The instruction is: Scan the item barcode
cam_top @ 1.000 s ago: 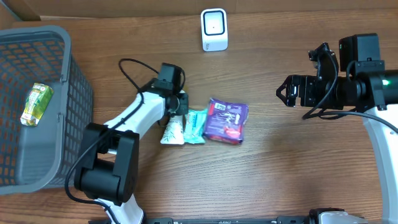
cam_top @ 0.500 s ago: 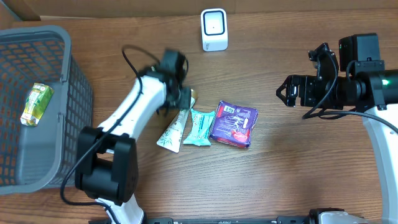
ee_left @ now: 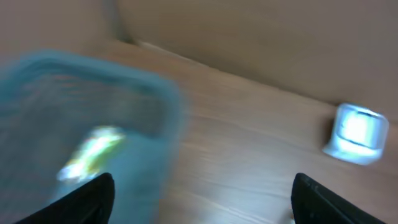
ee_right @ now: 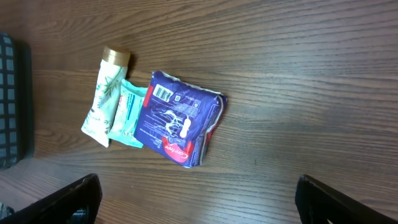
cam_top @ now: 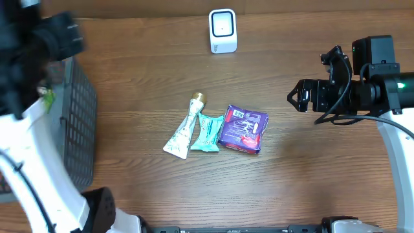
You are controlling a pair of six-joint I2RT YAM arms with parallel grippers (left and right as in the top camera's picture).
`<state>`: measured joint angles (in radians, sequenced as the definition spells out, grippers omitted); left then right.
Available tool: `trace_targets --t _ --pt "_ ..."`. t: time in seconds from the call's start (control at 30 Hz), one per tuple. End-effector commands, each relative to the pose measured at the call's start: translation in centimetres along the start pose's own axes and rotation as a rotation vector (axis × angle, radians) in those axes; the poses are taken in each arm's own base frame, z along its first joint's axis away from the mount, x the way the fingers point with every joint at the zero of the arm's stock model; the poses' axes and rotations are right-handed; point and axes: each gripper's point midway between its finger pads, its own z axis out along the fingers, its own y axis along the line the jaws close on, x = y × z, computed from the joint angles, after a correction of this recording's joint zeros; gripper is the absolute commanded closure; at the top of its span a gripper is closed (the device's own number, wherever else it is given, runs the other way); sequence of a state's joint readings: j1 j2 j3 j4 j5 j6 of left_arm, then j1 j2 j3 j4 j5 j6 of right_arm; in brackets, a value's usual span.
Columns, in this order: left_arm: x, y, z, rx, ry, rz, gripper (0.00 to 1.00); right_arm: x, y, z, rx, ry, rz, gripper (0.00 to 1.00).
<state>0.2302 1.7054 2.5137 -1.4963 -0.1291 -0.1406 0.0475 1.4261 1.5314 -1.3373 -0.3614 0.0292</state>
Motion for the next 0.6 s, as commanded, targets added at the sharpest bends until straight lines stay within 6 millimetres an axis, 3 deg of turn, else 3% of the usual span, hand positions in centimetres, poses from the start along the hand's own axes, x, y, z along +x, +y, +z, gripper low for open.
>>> trace_targets --t 0.0,0.13,0.3,0.57 --pt "1.2 6.2 2.1 -0.147 0.090 -0.026 0.16 -0.4 0.4 -0.5 -0.002 -0.020 -0.015 0.00" --pt "3.4 11.5 4.2 -0.174 0.186 -0.160 0.16 -0.6 0.4 -0.5 -0.002 -0.028 -0.019 0.00" --pt "6.9 14.7 7.6 -0.179 0.319 -0.251 0.16 -0.7 0.4 -0.5 -0.002 -0.033 -0.021 0.00" --pt "8.9 16.5 15.1 -0.186 0.325 -0.261 0.16 -1.2 0.4 -0.6 -0.001 -0.050 -0.027 0.00"
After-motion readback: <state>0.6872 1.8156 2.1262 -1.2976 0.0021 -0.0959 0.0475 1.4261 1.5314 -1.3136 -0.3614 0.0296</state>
